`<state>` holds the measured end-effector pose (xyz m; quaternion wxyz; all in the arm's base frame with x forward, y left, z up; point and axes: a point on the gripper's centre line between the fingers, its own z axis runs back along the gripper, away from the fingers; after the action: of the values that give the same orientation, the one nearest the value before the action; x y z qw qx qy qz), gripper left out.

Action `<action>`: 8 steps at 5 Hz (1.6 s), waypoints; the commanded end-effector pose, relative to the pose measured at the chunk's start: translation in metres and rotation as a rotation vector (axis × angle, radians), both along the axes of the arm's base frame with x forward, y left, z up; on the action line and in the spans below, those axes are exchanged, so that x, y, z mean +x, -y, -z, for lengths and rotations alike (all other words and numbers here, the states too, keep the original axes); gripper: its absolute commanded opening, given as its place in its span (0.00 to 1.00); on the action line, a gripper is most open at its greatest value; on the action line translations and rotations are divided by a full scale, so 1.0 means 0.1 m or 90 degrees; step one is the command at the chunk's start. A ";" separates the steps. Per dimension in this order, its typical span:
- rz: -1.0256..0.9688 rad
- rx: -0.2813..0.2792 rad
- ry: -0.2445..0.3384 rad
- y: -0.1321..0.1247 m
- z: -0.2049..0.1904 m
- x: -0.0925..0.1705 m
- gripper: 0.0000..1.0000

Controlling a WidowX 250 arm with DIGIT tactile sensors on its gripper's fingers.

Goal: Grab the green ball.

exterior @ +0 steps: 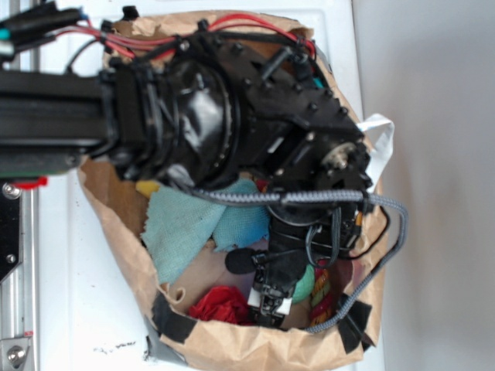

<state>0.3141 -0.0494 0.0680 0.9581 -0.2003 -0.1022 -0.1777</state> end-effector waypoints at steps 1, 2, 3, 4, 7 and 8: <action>-0.030 -0.031 0.020 0.06 -0.18 0.14 1.00; -0.053 -0.042 0.011 0.09 -0.19 0.21 1.00; -0.069 -0.039 0.000 0.13 -0.14 0.29 1.00; -0.069 -0.012 -0.006 0.09 0.03 0.27 1.00; -0.057 0.043 -0.006 0.05 0.40 0.25 1.00; -0.052 0.053 0.001 0.04 0.41 0.22 1.00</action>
<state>0.3378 -0.0431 0.0318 0.9720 -0.1662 -0.1082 -0.1260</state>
